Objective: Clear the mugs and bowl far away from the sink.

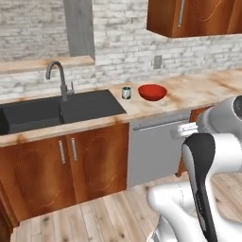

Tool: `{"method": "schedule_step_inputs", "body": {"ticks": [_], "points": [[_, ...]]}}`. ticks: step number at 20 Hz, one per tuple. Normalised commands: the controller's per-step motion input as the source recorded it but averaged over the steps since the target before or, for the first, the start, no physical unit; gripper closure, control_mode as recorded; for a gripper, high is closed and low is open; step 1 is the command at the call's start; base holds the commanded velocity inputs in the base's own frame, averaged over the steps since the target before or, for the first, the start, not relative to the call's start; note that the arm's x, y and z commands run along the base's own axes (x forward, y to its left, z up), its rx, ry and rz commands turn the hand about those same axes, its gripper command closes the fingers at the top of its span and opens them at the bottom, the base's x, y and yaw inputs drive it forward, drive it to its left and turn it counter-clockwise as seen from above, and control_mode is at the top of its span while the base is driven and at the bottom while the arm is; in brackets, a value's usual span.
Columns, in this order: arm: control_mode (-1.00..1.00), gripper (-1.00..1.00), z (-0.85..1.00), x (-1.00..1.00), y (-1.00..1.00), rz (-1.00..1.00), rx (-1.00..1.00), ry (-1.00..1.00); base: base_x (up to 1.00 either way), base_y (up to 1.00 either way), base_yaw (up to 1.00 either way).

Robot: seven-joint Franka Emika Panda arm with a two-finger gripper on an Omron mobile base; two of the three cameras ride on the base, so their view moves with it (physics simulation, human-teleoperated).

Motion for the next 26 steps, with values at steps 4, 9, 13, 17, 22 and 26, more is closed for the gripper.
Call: {"method": "schedule_step_inputs", "body": {"ticks": [4,9,13,17,22,26], "points": [[1.0,-1.0,0.0,0.0,0.0,0.0,0.0,0.0,1.0,0.09,0.0],[1.0,-1.0,0.0,0.0,0.0,0.0,0.0,0.0,1.0,-0.05,-0.07],[1.0,-1.0,0.0,0.0,0.0,0.0,0.0,0.0,1.0,-0.05,-0.15],[1.0,-1.0,0.0,0.0,0.0,0.0,0.0,0.0,1.0,-0.02,-0.21],[1.0,-1.0,0.0,0.0,0.0,0.0,0.0,0.0,1.0,0.0,-0.37],[1.0,-1.0,0.0,0.0,0.0,0.0,0.0,0.0,1.0,0.0,-0.43]]}}
